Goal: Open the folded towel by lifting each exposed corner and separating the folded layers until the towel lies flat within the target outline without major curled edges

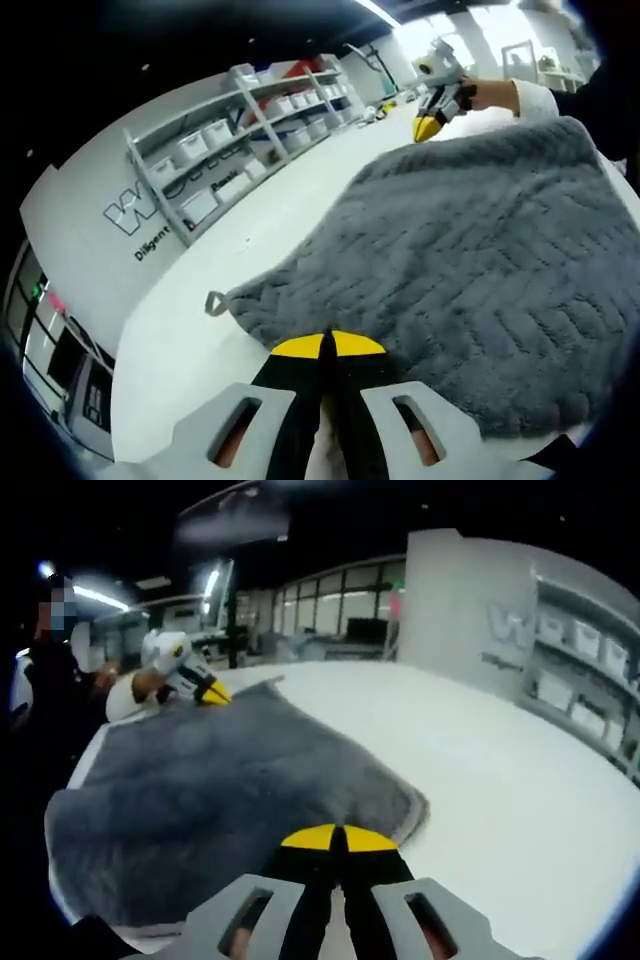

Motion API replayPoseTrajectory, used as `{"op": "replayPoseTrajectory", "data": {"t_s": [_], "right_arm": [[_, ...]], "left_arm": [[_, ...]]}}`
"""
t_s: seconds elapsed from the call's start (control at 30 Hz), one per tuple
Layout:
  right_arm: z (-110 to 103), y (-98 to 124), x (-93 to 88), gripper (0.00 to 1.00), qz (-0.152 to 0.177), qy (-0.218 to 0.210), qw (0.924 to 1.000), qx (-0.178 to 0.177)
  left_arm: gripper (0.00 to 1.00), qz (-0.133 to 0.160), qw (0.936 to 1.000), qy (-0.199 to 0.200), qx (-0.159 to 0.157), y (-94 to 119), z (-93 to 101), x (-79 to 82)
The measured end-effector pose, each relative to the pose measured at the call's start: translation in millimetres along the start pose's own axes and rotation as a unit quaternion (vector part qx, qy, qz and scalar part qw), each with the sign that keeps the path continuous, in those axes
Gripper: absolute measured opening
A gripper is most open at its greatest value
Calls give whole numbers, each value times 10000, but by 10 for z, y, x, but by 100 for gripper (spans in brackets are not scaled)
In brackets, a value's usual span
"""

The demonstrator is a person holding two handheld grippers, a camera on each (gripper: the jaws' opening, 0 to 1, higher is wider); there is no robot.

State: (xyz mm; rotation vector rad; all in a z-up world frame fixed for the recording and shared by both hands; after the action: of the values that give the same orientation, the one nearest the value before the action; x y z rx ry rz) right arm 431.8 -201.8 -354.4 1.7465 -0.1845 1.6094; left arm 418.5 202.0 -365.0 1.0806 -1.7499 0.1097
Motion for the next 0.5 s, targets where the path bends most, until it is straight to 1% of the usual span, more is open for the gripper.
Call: {"op": "replayPoseTrajectory", "data": {"t_s": [0.1, 0.2, 0.3, 0.5], "right_arm": [[-7, -16, -53, 0, -205, -70, 9998, 27], [-11, -42, -97, 0, -328, -57, 9994, 22], [-8, -28, -98, 0, -372, -54, 9993, -50], [20, -24, -106, 0, -417, 112, 9988, -219]], "left_arm": [[0, 4, 10000, 5, 7, -1, -1, 0], [0, 1, 10000, -63, 20, -2, 5, 6], [0, -4, 9999, -98, 32, -4, 5, 8], [0, 9, 9999, -91, 42, -5, 5, 7]]}}
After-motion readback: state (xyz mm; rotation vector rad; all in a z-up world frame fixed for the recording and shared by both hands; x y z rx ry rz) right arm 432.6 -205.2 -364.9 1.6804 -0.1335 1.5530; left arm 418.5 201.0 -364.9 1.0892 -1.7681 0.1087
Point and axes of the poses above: the point that each gripper's makers call its tool centre point, and the gripper's own axes: y roughly backward along the fingers, z roughly to its right, x roughly out of its top, the point moved 9 cm from there along y, roughly backward along the fingers, and after that the axes turned 3 degrees about z, right-handed, at the moved point
